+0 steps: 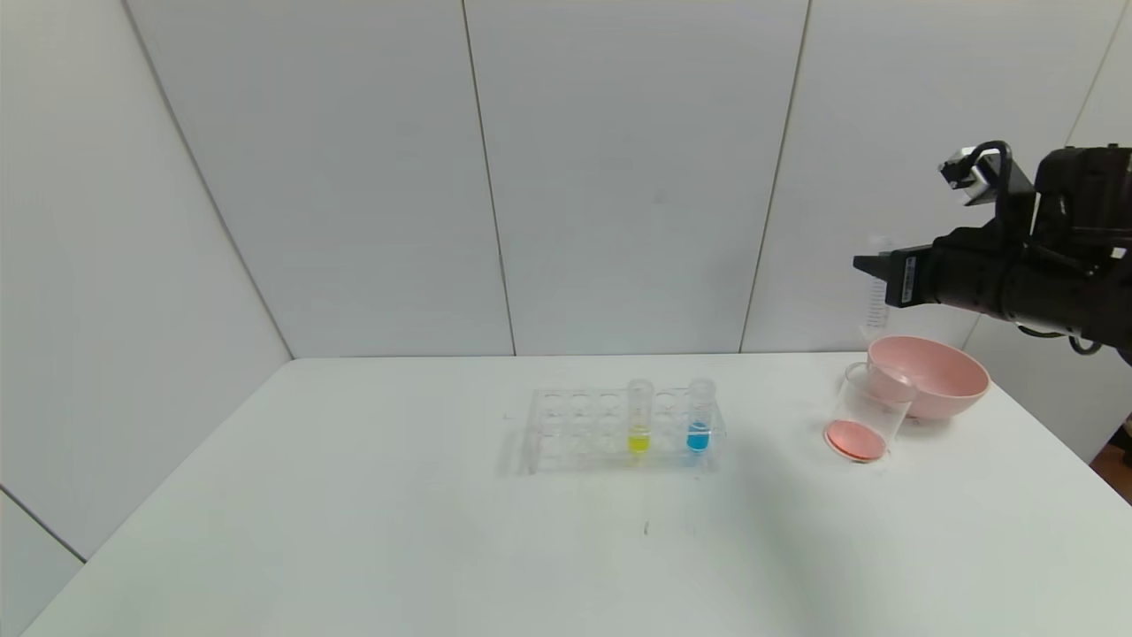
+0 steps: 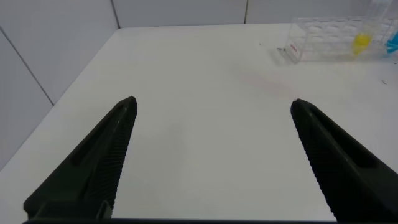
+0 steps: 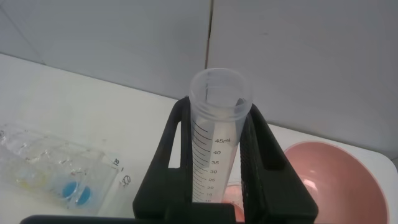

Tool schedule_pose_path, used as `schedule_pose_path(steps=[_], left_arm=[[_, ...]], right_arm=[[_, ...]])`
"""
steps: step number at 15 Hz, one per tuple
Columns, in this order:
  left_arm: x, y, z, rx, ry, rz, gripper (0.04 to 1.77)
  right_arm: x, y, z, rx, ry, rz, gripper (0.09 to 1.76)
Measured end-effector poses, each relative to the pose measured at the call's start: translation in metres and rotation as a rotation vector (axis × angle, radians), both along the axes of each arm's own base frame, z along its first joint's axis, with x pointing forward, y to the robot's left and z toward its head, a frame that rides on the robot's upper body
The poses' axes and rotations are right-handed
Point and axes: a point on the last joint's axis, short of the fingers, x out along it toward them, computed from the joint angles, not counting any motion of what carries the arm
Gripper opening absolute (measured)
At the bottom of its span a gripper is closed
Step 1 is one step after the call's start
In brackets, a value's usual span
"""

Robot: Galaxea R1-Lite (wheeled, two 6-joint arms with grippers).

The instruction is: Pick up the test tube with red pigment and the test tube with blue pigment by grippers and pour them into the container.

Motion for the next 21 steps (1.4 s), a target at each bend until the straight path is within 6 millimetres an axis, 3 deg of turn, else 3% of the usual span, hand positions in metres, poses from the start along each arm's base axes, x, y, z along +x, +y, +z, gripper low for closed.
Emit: schedule_pose_path(steps=[5,10,15,21], left_arm=[[0.0,0.0,0.0,0.0,0.0,0.0,1.76],[0.0,0.0,0.0,0.0,0.0,0.0,1.76],[0.0,0.0,0.0,0.0,0.0,0.0,1.76],[0.0,0.0,0.0,0.0,0.0,0.0,1.76]], right_arm=[[-0.034,-0.009,-0.019,0.052,-0.118,-0.075,0.5],[-0.047,-0.021,-0.03,0.099,-0.101,-0.113,0.5],[-0.041,-0.064,-0.026,0.104,-0.123,-0.18,0.5],[-0.006,-0.119,-0.034,0.095,-0.152,-0.296,0.5]])
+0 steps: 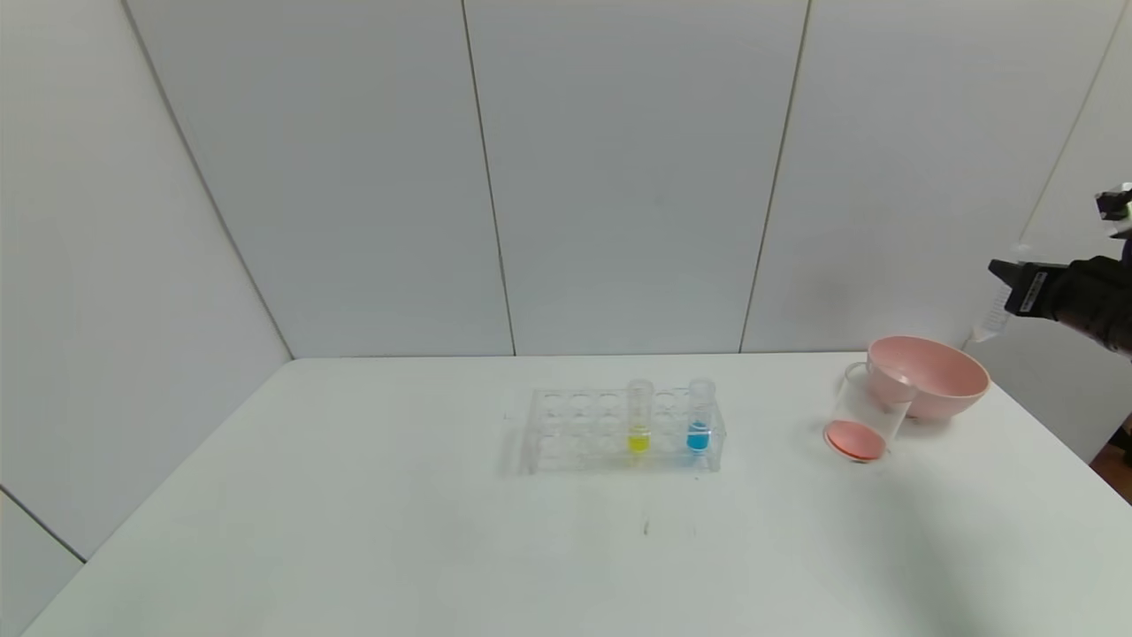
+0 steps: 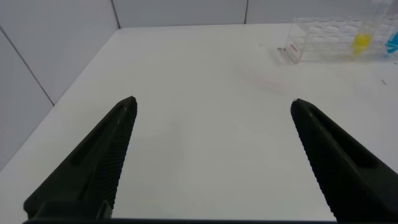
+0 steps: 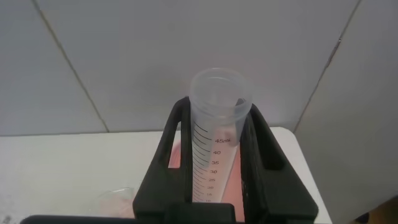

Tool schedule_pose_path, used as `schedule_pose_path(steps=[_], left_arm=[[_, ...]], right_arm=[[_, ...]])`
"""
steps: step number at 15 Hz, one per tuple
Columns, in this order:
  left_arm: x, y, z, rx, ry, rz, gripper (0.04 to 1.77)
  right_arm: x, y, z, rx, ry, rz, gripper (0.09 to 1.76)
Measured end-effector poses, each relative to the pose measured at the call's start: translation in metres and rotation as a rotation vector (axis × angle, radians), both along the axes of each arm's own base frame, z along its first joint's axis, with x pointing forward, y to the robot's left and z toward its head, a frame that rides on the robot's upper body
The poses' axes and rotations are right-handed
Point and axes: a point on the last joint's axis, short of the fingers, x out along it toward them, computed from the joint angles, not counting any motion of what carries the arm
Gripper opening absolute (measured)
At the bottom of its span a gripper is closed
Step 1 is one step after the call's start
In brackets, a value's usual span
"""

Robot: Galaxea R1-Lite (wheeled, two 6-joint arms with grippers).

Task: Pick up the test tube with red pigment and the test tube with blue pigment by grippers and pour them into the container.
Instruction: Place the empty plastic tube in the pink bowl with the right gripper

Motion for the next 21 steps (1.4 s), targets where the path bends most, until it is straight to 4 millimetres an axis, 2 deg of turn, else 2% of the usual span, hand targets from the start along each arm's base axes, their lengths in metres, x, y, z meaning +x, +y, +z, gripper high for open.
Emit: schedule_pose_path(steps=[4,12,19,21], left_arm=[[0.0,0.0,0.0,0.0,0.0,0.0,1.76],[0.0,0.0,0.0,0.0,0.0,0.0,1.76],[0.0,0.0,0.0,0.0,0.0,0.0,1.76],[0.0,0.0,0.0,0.0,0.0,0.0,1.76]], right_arm=[[0.027,-0.02,-0.027,-0.013,-0.033,-0.03,0.5],[0.065,-0.01,-0.082,-0.015,0.015,0.014,0.5],[0.084,-0.012,-0.107,-0.014,0.043,0.011,0.5],[0.085,-0.011,-0.11,-0.013,0.048,0.012,0.78]])
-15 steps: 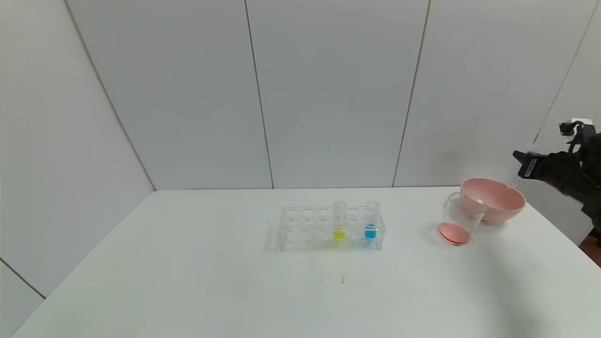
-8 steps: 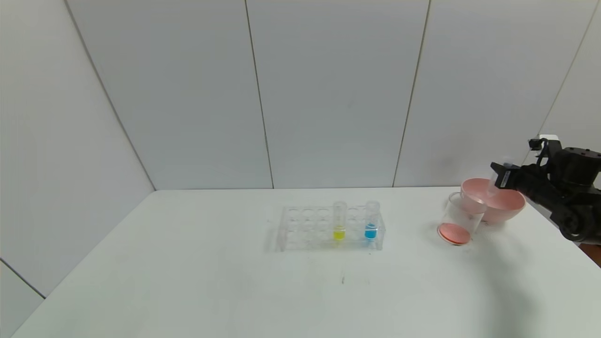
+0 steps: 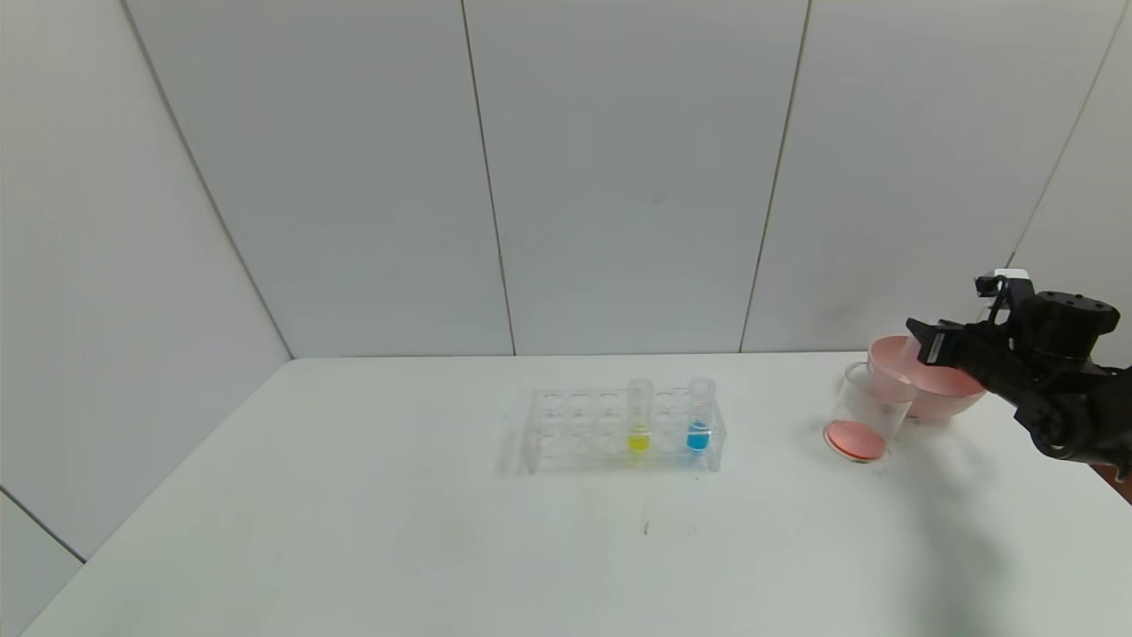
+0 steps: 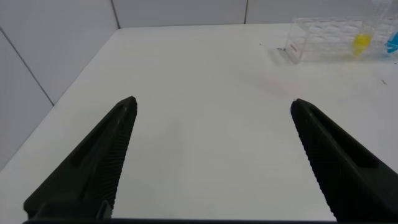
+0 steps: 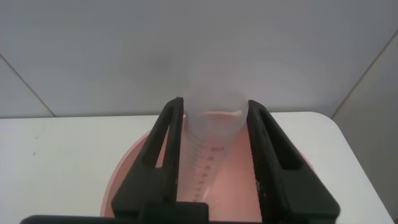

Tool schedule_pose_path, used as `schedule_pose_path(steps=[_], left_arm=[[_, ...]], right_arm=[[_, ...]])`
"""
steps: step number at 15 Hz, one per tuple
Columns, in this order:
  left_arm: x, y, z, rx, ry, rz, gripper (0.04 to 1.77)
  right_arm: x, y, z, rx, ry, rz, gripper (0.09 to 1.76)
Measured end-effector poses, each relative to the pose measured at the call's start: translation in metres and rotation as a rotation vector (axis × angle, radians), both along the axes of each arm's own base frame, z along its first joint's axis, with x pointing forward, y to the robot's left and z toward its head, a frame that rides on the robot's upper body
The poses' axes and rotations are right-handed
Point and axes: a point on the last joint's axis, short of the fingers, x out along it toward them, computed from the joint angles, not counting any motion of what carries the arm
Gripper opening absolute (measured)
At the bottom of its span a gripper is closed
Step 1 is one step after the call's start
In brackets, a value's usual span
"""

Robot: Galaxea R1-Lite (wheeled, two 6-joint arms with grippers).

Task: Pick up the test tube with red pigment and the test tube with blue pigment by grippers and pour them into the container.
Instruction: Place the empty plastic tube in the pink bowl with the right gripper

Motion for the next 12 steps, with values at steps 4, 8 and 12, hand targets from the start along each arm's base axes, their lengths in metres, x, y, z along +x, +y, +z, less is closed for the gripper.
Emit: schedule_pose_path(steps=[4,8,12], left_arm=[[0.0,0.0,0.0,0.0,0.0,0.0,1.76],[0.0,0.0,0.0,0.0,0.0,0.0,1.76],[0.0,0.0,0.0,0.0,0.0,0.0,1.76]], right_arm=[[0.002,0.0,0.003,-0.03,-0.053,0.002,1.15],[-0.003,0.004,0.001,-0.092,-0.056,-0.007,1.38],[-0.014,0.04,0.011,-0.075,-0.047,-0.002,1.51]])
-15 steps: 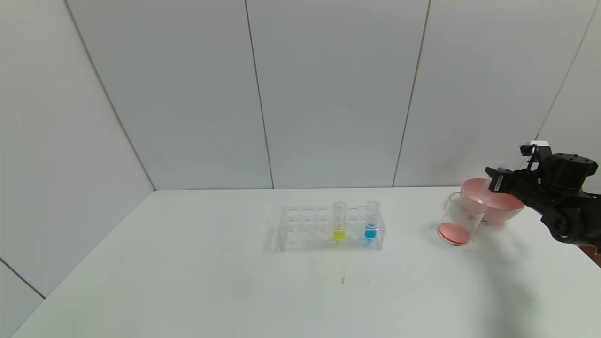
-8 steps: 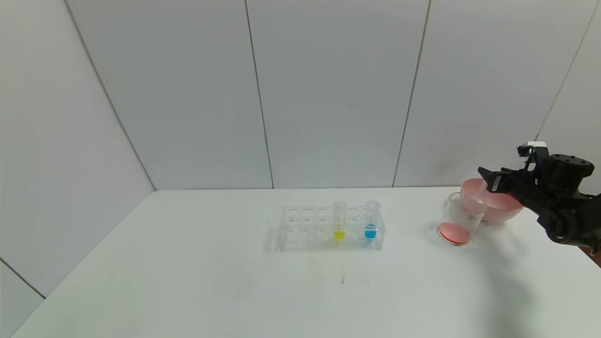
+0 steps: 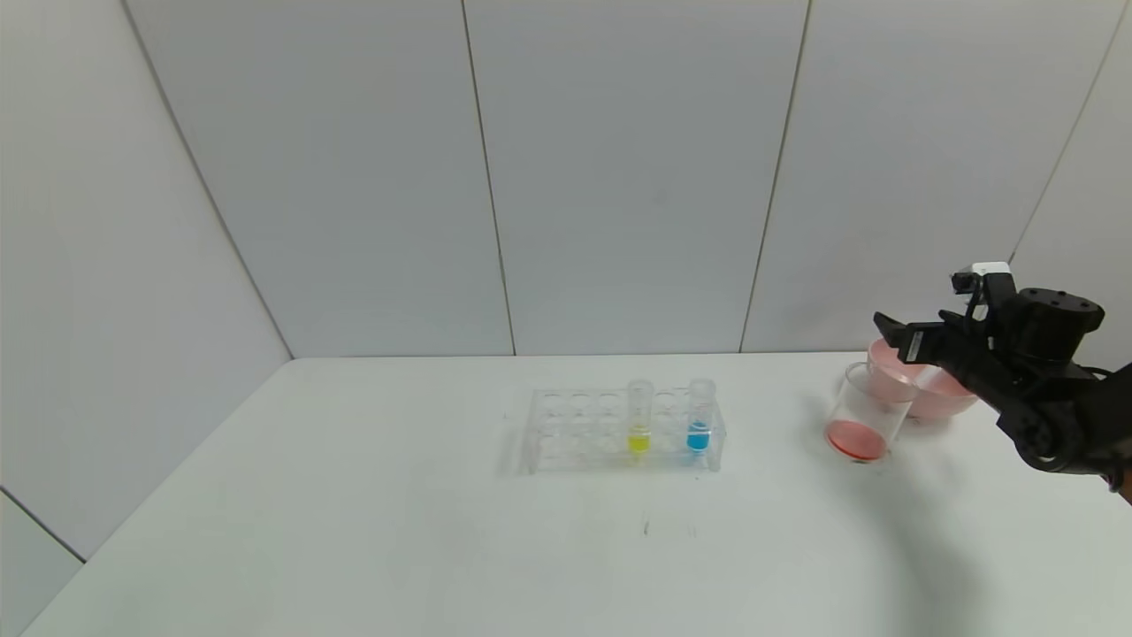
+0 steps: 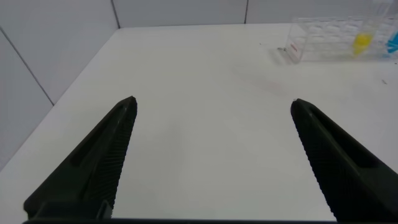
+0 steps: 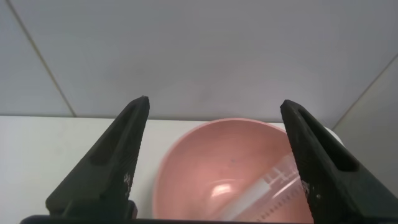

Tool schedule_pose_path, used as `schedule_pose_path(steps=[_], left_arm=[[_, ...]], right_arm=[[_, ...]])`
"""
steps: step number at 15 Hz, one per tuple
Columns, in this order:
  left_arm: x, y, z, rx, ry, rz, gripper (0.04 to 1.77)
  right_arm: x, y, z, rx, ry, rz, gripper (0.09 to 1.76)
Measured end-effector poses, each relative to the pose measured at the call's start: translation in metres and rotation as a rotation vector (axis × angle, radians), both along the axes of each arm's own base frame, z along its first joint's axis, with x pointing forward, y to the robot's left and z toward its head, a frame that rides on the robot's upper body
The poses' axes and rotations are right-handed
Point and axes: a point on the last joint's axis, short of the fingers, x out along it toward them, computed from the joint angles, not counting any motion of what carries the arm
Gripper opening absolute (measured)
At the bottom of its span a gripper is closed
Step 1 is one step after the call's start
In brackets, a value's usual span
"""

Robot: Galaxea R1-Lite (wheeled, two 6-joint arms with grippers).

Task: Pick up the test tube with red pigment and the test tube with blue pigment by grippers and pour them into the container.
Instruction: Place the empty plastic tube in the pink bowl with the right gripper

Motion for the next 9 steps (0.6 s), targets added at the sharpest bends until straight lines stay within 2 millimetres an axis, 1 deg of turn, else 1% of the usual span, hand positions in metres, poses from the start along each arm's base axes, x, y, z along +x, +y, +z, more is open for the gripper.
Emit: schedule_pose_path(steps=[2,4,6,9], left_arm=[[0.0,0.0,0.0,0.0,0.0,0.0,1.76],[0.0,0.0,0.0,0.0,0.0,0.0,1.76],[0.0,0.0,0.0,0.0,0.0,0.0,1.76],[0.0,0.0,0.0,0.0,0.0,0.0,1.76]], right_arm=[[-0.009,0.025,0.012,0.043,-0.01,0.02,1.55],[-0.026,0.05,0.022,0.07,-0.008,0.05,1.59],[-0.05,0.071,0.03,0.078,0.007,0.093,1.62],[-0.094,0.092,0.036,0.082,0.035,0.134,1.65]])
